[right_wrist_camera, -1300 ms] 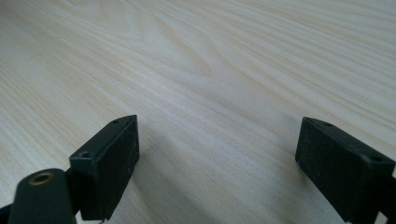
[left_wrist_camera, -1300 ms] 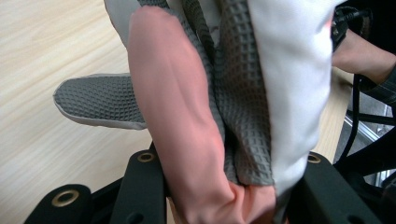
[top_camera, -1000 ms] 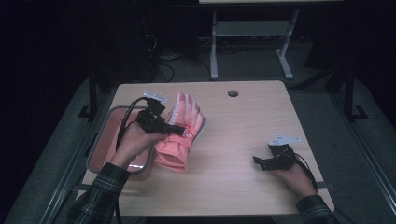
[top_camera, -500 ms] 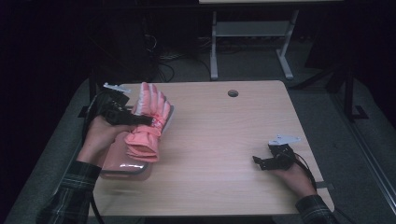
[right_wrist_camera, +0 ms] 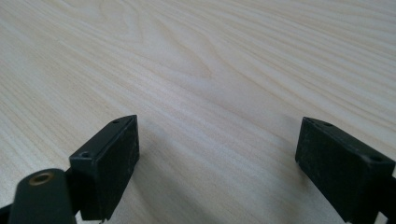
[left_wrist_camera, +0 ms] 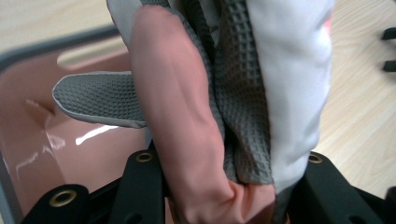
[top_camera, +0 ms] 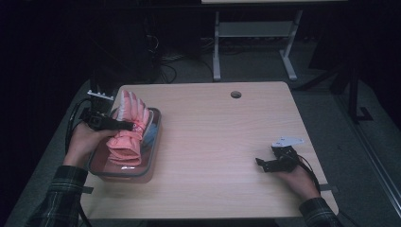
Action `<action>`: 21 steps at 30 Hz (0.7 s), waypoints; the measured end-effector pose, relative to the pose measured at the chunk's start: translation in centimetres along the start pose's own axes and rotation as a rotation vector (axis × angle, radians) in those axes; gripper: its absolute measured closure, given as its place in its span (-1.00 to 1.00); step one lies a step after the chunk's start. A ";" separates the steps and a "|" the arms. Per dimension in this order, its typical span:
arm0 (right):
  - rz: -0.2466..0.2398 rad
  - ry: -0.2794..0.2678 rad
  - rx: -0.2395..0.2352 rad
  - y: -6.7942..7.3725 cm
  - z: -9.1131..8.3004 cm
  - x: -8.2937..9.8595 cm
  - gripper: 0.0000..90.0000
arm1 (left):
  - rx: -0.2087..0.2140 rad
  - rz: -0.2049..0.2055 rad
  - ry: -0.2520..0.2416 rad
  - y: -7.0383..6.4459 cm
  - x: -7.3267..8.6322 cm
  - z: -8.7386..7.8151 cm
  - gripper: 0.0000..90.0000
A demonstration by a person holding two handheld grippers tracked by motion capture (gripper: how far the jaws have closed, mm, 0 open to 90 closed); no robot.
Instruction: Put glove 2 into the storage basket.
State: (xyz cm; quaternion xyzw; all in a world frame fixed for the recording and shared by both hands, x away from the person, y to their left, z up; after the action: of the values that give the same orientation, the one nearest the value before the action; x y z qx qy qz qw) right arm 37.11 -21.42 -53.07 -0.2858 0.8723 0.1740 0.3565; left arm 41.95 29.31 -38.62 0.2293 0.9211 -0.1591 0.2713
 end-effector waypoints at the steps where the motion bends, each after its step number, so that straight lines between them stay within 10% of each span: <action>1: -0.001 0.000 0.000 0.0 0.0 0.0 -0.71 | -0.001 -0.002 0.008 0.2 0.2 0.4 0.32; 21: 0.001 -0.001 0.000 0.0 0.0 0.0 -0.71 | 0.081 -0.028 0.085 0.7 4.0 6.8 0.26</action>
State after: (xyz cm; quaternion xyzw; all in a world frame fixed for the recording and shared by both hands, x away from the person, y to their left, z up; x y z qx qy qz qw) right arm 37.11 -21.40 -53.06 -0.2852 0.8723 0.1745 0.3567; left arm 42.27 28.42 -46.48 0.2337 0.9277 -0.1902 0.2202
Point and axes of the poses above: each handheld gripper's, and its own axes: z roughly forward along the jaws, x roughly out of its underside, y roughly to its left, the point moved 7 cm from there along z, roughly forward along the jaws, and after that the axes turned 5 degrees about -x, right-handed, at the moved point
